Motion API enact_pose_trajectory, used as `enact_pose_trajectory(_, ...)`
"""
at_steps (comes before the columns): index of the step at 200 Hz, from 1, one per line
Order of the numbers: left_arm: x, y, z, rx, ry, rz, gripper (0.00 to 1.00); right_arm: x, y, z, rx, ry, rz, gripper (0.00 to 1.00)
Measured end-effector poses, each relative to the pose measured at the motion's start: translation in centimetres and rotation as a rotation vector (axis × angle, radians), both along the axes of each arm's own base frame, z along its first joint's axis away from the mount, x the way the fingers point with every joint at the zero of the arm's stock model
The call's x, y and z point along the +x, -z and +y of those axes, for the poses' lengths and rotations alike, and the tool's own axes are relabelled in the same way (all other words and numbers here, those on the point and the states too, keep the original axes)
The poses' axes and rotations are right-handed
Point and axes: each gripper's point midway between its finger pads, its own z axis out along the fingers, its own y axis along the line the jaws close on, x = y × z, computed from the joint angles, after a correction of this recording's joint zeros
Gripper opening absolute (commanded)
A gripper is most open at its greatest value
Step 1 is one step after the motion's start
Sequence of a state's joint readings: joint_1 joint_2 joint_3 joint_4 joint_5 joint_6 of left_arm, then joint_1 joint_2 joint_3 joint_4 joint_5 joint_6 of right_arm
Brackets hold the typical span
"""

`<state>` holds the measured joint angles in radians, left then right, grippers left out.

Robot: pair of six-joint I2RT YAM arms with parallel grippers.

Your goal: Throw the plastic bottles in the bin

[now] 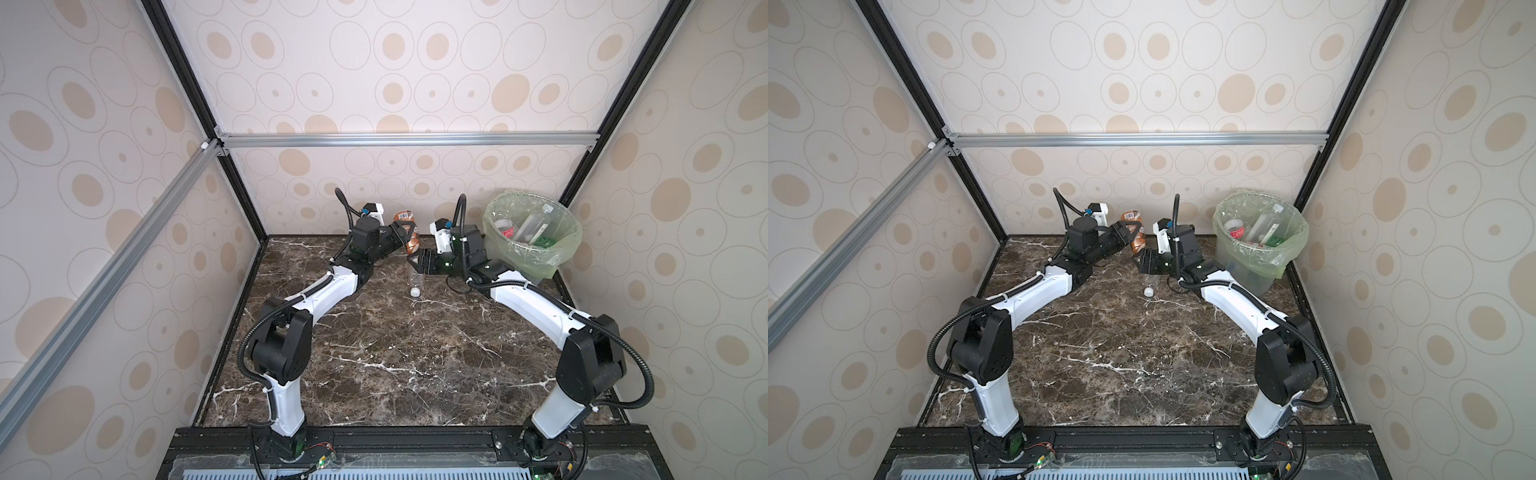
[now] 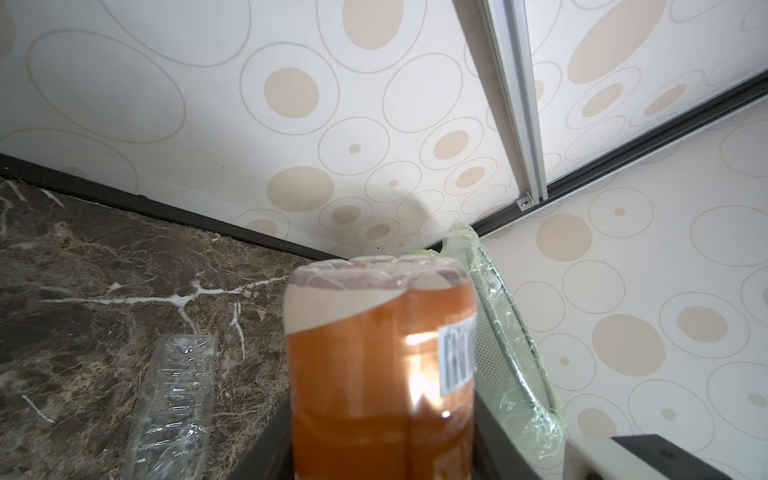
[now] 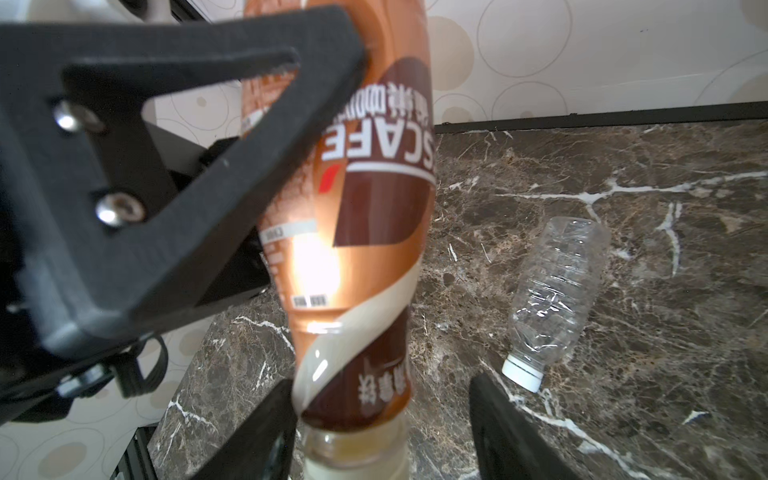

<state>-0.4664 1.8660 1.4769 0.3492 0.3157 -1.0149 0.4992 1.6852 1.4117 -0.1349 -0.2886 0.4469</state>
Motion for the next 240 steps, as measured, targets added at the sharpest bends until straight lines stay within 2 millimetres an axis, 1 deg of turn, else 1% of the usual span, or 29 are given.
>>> enact_pose_trajectory(24, -0.1, 0.0, -0.1, -0.016, 0.003, 0.006, 0.48, -0.1, 0.1, 0.2, -0.003, -0.004, 0.000, 0.54)
enact_pose_trajectory(58, -0.3, 0.3, -0.3, -0.024, 0.005, 0.012, 0.51, -0.3, 0.2, 0.5, -0.006, -0.012, 0.005, 0.35)
enact_pose_trajectory(73, -0.2, 0.3, -0.2, -0.026, 0.000, 0.011, 0.54, -0.5, 0.3, 0.6, -0.010, -0.021, 0.004, 0.27)
enact_pose_trajectory(93, -0.2, 0.3, -0.2, -0.031, 0.001, 0.015, 0.60, -0.6, 0.4, 0.6, -0.013, -0.020, 0.006, 0.23)
enact_pose_trajectory(112, -0.3, 0.3, -0.2, -0.037, -0.002, 0.021, 0.66, -0.6, 0.5, 0.6, -0.017, -0.017, 0.009, 0.17)
enact_pose_trajectory(123, -0.4, 0.4, -0.2, -0.038, -0.002, 0.024, 0.67, -0.6, 0.6, 0.5, -0.024, -0.010, 0.012, 0.15)
enact_pose_trajectory(139, -0.4, 0.5, -0.2, -0.038, -0.002, 0.027, 0.71, -0.5, 0.8, 0.2, -0.035, 0.001, 0.018, 0.12)
enact_pose_trajectory(166, -0.4, 0.5, -0.2, -0.041, -0.002, 0.029, 0.76, -0.5, 1.1, -0.1, -0.047, 0.016, 0.028, 0.12)
enact_pose_trajectory(197, -0.4, 0.6, -0.1, -0.042, -0.006, 0.034, 0.90, -0.6, 1.3, -0.4, -0.059, 0.028, 0.036, 0.11)
enact_pose_trajectory(212, -0.4, 0.6, 0.0, -0.038, -0.011, 0.037, 0.99, -0.6, 1.5, -0.5, -0.066, 0.035, 0.040, 0.11)
enact_pose_trajectory(240, -0.6, 0.1, 0.4, -0.028, -0.027, 0.034, 0.99, -0.6, 1.8, -0.9, -0.083, 0.051, 0.050, 0.11)
